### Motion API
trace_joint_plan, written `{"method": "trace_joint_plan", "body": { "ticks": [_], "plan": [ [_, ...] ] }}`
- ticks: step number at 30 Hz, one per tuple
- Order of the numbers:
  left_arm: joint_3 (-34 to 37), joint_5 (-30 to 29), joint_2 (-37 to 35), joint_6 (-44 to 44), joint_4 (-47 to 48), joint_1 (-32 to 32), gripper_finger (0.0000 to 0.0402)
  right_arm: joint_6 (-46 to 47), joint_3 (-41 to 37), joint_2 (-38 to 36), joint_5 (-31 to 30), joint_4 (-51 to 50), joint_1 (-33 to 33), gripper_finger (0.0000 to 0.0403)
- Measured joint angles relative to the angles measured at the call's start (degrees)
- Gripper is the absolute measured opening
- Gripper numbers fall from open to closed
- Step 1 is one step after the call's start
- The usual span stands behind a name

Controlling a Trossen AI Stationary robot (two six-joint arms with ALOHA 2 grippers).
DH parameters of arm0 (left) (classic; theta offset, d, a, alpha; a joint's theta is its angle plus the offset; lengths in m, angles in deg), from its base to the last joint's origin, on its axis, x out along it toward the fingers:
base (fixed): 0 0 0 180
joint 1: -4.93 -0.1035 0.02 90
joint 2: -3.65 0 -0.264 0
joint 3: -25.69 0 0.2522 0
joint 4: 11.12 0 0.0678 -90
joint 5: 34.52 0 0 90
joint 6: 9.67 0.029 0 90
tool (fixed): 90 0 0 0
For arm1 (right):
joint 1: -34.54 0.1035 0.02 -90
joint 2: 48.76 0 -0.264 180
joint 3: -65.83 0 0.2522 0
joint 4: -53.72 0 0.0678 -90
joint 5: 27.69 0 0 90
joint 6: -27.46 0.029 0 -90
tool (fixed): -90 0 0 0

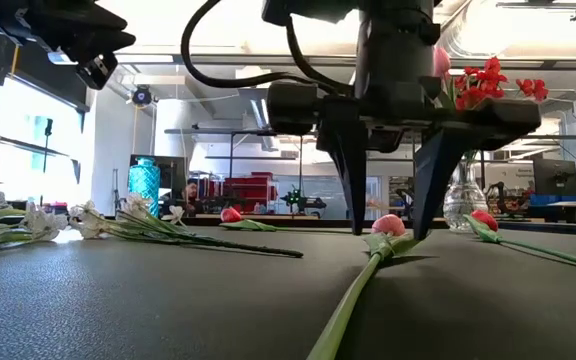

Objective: Sort flowers into vase by color
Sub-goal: Put the pink flower into the transparent vase

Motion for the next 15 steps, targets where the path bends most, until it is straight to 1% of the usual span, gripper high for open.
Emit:
{"method": "trace_joint_plan", "body": {
  "ticks": [4, 11, 15],
  "plan": [
    [0.00, -0.01, -0.02, -0.01, -0.01, 0.00, 0.0074, -2.50, 0.00, 0.05, -0.13, -1.00, -0.86, 0.0163],
    [0.00, -0.05, -0.02, 0.32, -0.03, 0.00, 0.0074, -4.32, 0.00, 0.05, 0.63, -3.88, -2.47, 0.0114],
    [0.00, -1.03, -0.02, 0.34, -0.03, 0.00, 0.0074, -5.58, 0.00, 0.05, 2.79, -3.74, -2.65, 0.0114]
  ]
}}
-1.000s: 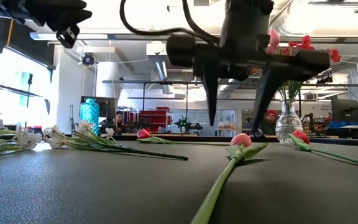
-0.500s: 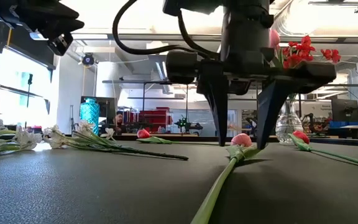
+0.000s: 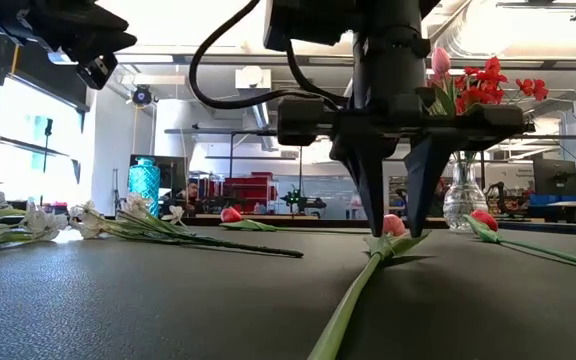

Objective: Sort flowers into vase by color
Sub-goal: Put the pink flower into the transparent vase

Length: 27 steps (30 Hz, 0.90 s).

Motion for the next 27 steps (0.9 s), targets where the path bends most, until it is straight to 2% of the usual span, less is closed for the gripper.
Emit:
{"method": "trace_joint_plan", "body": {
  "ticks": [9, 13, 18, 23, 27],
  "plan": [
    [0.00, -2.70, 0.02, 0.07, 0.00, 0.00, 0.0074, -3.56, 0.00, -0.06, -1.02, -1.94, -1.71, 0.0176],
    [0.00, -2.87, 0.02, 0.07, 0.00, 0.00, 0.0074, -4.07, 0.32, -0.42, -0.99, -0.99, -2.31, 0.0184],
    [0.00, -3.94, 0.07, 0.43, 0.00, -0.02, 0.0074, -5.05, 0.44, -0.46, -2.48, -1.43, -2.66, 0.0171],
    [0.00, -4.51, 0.18, 1.57, 0.00, -0.07, 0.0074, -5.53, 0.36, -0.44, -5.48, -4.70, -4.00, 0.0136],
    [0.00, -4.65, 0.20, 1.62, 0.10, -0.07, 0.0074, -6.71, -2.97, -0.40, -4.15, -0.92, -5.51, 0.0110]
  ]
}}
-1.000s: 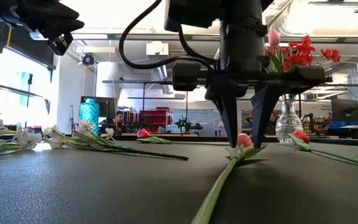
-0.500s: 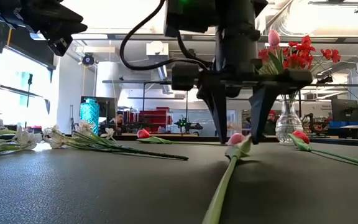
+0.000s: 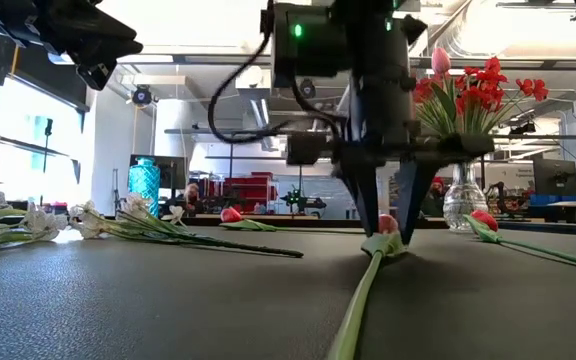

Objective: Sort flowers into vase by color
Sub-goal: Put the pink flower into the transparent vase

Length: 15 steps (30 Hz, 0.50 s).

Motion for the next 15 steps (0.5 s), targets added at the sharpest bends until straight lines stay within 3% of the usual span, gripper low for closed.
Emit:
{"method": "trace_joint_plan", "body": {
  "ticks": [7, 15],
  "plan": [
    [0.00, 0.00, -0.02, -1.01, 1.78, 0.00, 0.0074, -0.84, -3.41, -0.39, 1.45, 5.57, -0.25, 0.0079],
    [0.00, -0.01, -0.01, -2.05, 3.45, 0.00, 0.0074, -1.93, -3.68, -1.70, -1.27, 6.15, 0.06, 0.0005]
  ]
}}
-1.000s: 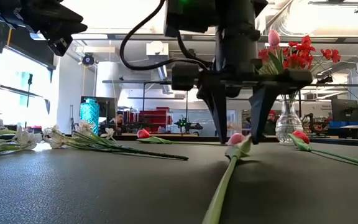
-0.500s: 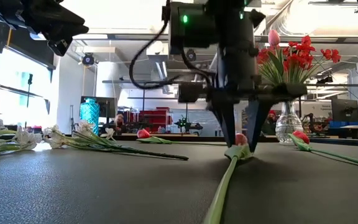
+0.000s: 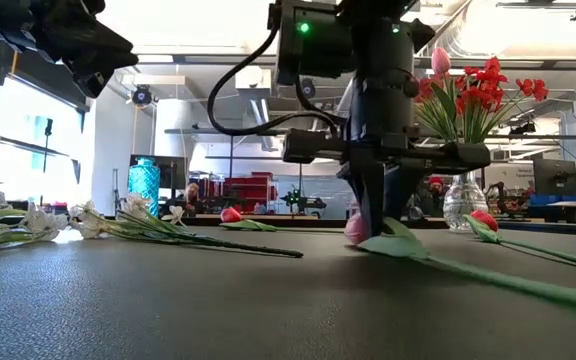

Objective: Sort flowers into vase by color
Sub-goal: Put the pink flower into the transparent vase

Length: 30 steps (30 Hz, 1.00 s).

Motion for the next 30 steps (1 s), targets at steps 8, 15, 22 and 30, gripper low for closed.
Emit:
{"method": "trace_joint_plan", "body": {
  "ticks": [8, 15, 22, 30],
  "plan": [
    [0.00, -0.60, 0.01, 0.01, -0.05, 0.00, 0.0074, -0.21, -0.01, -7.58, -10.40, -2.42, 0.63, 0.0003],
    [0.00, -4.22, 0.00, 0.03, -0.27, 0.00, 0.0074, -4.75, -0.01, -15.09, -21.62, -5.54, 0.60, 0.0002],
    [0.00, -10.24, 0.66, -0.64, -0.64, -0.72, 0.0074, -18.67, 0.01, -21.99, -32.07, -5.97, -0.78, 0.0002],
    [-0.01, -10.27, 3.94, -2.43, -4.70, -4.36, 0.0074, -36.42, 0.01, -29.05, -38.14, -6.05, -6.58, 0.0001]
  ]
}}
